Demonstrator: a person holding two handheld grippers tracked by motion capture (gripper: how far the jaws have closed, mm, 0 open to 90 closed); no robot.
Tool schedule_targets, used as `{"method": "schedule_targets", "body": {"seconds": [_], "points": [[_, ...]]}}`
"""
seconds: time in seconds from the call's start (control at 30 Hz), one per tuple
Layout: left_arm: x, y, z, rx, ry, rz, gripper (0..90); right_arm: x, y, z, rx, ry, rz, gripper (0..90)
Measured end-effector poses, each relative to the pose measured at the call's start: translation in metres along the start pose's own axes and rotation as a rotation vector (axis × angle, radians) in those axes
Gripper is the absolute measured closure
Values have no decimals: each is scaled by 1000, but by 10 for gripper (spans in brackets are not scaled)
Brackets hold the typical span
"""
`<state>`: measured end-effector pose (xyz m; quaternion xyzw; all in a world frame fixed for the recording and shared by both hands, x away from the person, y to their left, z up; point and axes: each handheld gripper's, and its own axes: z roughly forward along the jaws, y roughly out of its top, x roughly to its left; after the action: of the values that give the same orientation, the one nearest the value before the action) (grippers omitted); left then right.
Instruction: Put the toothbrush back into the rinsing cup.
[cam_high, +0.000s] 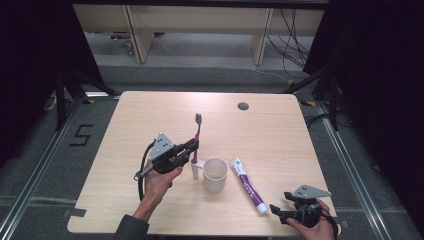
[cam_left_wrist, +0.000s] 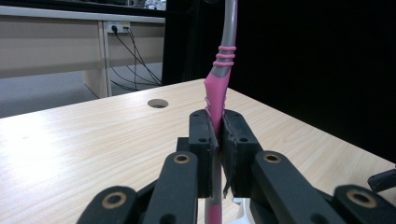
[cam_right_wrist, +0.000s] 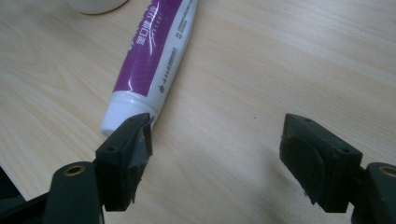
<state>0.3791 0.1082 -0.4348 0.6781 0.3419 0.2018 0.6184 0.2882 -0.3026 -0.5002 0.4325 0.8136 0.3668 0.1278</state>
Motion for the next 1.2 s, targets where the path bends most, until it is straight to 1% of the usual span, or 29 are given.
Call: {"method": "schedule_targets", "body": {"seconds": [0.03,0.07,0.1,0.17,0.2,0.27,0.3,0.37,0.4,0.43,0.53,0.57,0.63,0.67,0.73,0.8,0.83,0.9,0.93,0.97,1.0,1.07,1.1,1.13,1.17,1.2], "points": [[0,-1,0,6,5,-2,827,0,0,0,2,-7,-2,264],[1,-3,0,6,4,-1,827,3,0,0,7,-9,31,264],[1,-4,0,8,5,-3,827,0,0,0,4,-3,0,264],[1,-6,0,16,0,3,826,0,0,0,0,-6,-1,264],[1,-7,0,23,4,6,826,3,0,0,7,-7,30,264],[1,-9,0,27,1,5,826,2,0,0,12,2,28,264],[0,-9,0,29,2,8,825,0,0,0,3,-7,-2,264],[0,-10,0,33,0,9,825,0,0,0,0,-7,-2,264],[-1,-11,-1,48,4,16,825,0,0,0,-2,-9,-1,264],[-1,-12,-1,58,7,20,825,0,0,1,-1,7,2,264],[-2,-14,-2,72,2,27,824,1,0,0,0,6,4,264],[-2,-15,-2,76,0,31,824,1,0,0,1,-6,6,264],[-2,-16,-4,83,-2,31,823,0,0,0,16,18,1,264],[-2,-17,-4,90,-1,32,822,0,0,0,10,24,-2,264],[-2,-20,-5,107,4,30,821,0,0,0,15,15,-2,264],[-1,-23,-5,119,5,31,820,0,0,1,15,17,-4,264],[-1,-26,-4,128,4,28,816,0,0,0,7,22,-4,264],[-1,-27,-4,132,-1,24,810,0,0,0,9,20,0,264],[-1,-28,-4,145,2,24,775,-1,0,0,14,20,-1,264],[-1,-28,-4,146,7,19,761,0,0,0,13,20,-1,264],[-2,-27,-4,144,12,11,724,0,0,0,9,19,-3,264],[-2,-27,-5,146,11,3,613,-1,0,0,5,18,-5,264],[-3,-26,-6,144,28,2,569,2,0,1,15,16,27,264],[-3,-26,-6,144,28,2,530,2,0,1,15,16,27,264],[-3,-24,-9,143,34,-11,472,-1,0,1,14,32,-14,264],[-3,-24,-9,143,34,-11,439,-1,0,1,14,32,-14,264]]}}
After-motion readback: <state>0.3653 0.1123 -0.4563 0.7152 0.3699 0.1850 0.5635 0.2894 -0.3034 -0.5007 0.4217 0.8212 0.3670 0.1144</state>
